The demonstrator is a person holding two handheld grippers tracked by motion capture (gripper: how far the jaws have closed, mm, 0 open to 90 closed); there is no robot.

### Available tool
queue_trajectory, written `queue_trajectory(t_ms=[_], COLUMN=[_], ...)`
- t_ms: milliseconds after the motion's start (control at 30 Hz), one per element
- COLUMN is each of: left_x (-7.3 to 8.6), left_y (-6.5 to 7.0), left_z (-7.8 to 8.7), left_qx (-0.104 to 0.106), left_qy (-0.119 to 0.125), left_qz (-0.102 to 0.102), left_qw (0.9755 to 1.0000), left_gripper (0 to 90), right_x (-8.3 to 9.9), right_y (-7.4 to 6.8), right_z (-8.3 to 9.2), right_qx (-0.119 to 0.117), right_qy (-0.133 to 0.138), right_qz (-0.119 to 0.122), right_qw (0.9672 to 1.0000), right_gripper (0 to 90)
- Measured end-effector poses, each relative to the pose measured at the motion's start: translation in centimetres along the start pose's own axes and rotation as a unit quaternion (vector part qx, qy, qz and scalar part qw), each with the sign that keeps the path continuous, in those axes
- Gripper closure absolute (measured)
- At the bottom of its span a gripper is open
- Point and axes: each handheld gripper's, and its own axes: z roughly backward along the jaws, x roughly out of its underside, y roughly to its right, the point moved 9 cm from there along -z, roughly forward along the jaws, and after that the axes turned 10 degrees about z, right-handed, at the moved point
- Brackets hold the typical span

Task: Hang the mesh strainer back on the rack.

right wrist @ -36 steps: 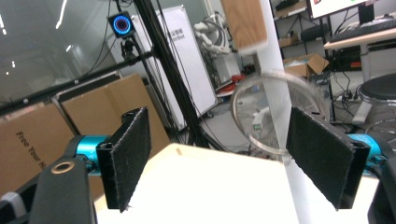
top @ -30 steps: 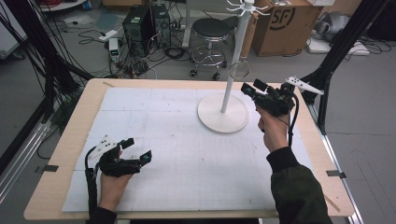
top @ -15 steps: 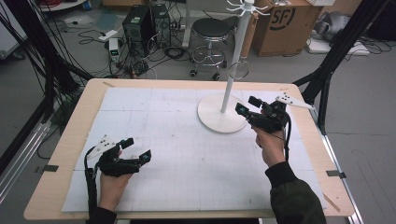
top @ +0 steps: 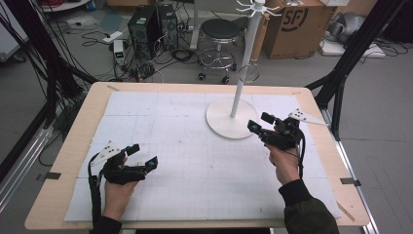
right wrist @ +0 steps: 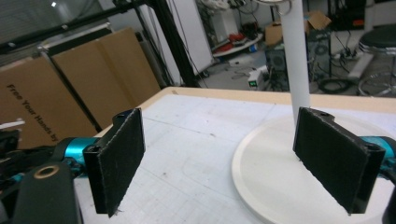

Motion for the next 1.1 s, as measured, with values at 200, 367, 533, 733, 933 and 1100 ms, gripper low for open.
queue_trajectory(t_ms=[200, 367, 533, 733, 933, 1100], left_x=[0.0, 0.0, 0.1, 0.1, 0.1, 0.2], left_y=[0.0, 0.0, 0.1, 0.0, 0.1, 0.2], left_z=[0.1, 0.0, 0.0, -0.1, -0.2, -0.2], left_qx=[-0.001, 0.000, 0.001, 0.000, -0.001, -0.002], left_qy=[0.001, 0.000, 0.000, 0.000, -0.002, -0.004], left_qz=[-0.002, 0.000, -0.001, -0.002, -0.004, -0.004], left_qw=[1.0000, 1.0000, 1.0000, 1.0000, 1.0000, 1.0000], left_gripper=[1.9, 1.9, 1.9, 1.9, 1.9, 1.9], right_x=[1.3, 2.8, 3.8, 4.9, 5.9, 6.4], right_y=[0.0, -0.1, -0.2, 0.1, 0.0, 0.1], right_z=[0.5, 0.7, 1.0, 1.5, 1.8, 2.2], right_qx=[0.004, 0.004, 0.004, 0.004, 0.000, 0.002], right_qy=[-0.002, -0.016, -0.026, -0.032, -0.040, -0.039], right_qz=[-0.003, 0.003, 0.009, -0.001, -0.005, -0.011], right_qw=[1.0000, 0.9999, 0.9996, 0.9995, 0.9992, 0.9992], right_gripper=[16.0, 15.9, 15.9, 15.6, 15.3, 15.0])
